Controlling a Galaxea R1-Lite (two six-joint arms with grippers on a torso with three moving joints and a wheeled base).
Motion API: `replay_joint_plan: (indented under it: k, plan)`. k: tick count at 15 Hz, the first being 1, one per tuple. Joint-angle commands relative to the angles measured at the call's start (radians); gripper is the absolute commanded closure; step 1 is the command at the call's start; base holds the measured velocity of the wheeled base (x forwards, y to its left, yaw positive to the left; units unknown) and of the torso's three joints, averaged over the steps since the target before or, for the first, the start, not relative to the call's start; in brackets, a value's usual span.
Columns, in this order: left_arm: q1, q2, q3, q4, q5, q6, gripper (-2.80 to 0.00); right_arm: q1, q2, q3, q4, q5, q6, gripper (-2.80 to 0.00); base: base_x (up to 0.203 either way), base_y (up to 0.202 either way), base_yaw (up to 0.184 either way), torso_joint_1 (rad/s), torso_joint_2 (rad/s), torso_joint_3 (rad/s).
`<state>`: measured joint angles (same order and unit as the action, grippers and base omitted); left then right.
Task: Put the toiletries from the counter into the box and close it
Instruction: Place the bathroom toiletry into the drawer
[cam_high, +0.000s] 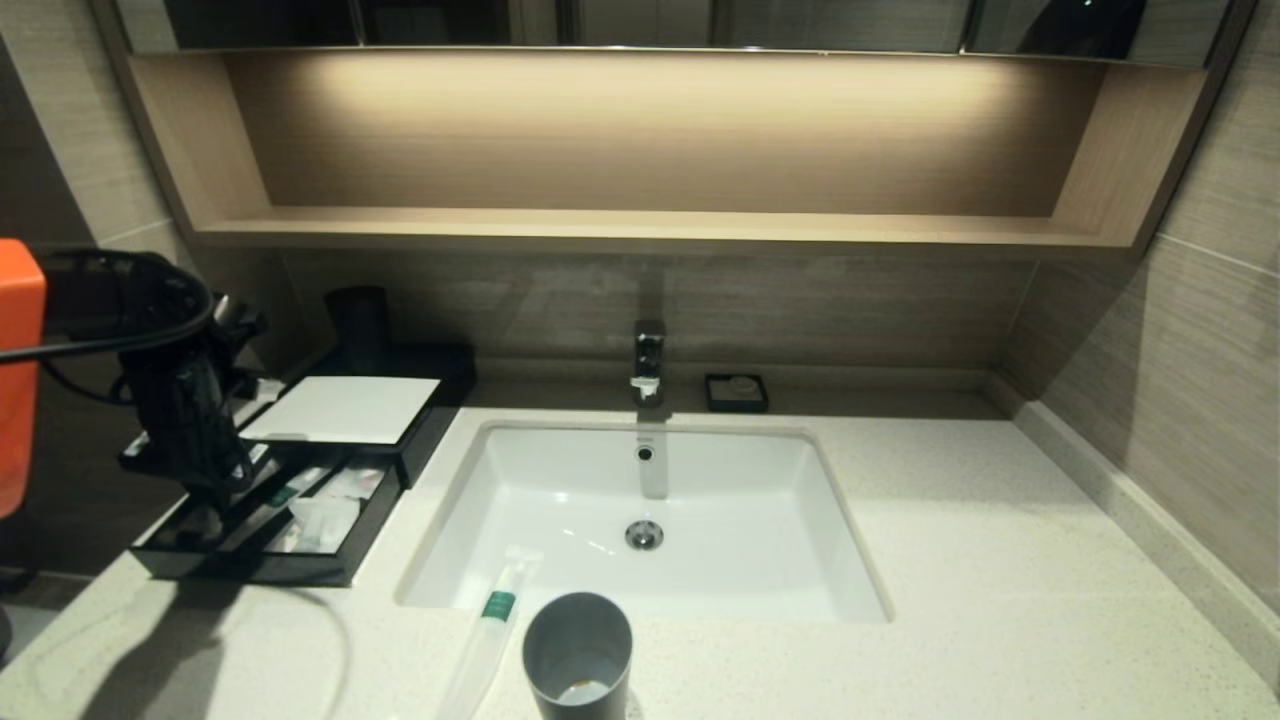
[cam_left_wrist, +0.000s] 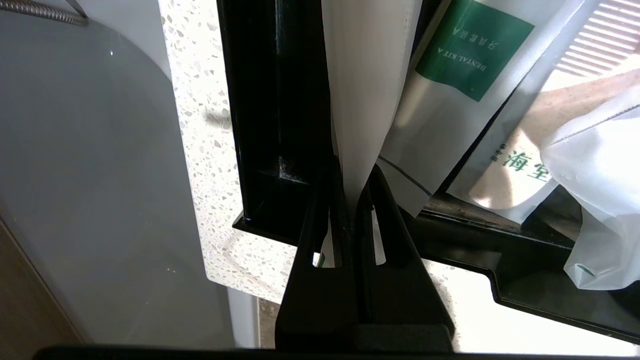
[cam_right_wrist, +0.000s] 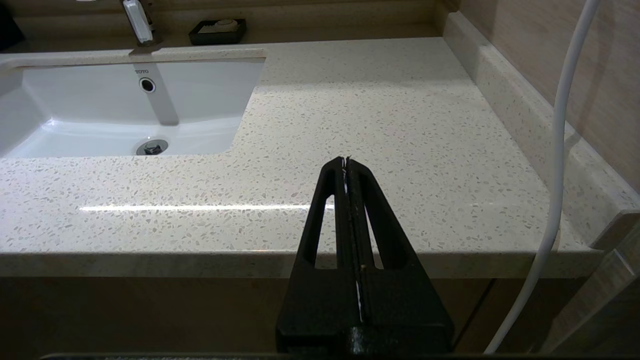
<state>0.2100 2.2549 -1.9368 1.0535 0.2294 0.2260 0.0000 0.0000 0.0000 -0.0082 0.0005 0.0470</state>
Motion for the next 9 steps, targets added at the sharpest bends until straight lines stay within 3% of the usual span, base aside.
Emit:
replay_joint_plan:
  k: [1,9]
  plan:
    - [0.000,0.000,0.001,-0.005,0.001,0.001,0.00,0.000,0.002,0.000,-0.001,0.000,0.001,0.00,0.000,0.000,0.000,0.000,0.00,0.000]
    - [0.000,0.003,0.007,-0.039,-0.001,0.004,0.00,0.000,0.002,0.000,0.000,0.000,0.001,0.00,0.000,0.000,0.000,0.000,0.00,0.000]
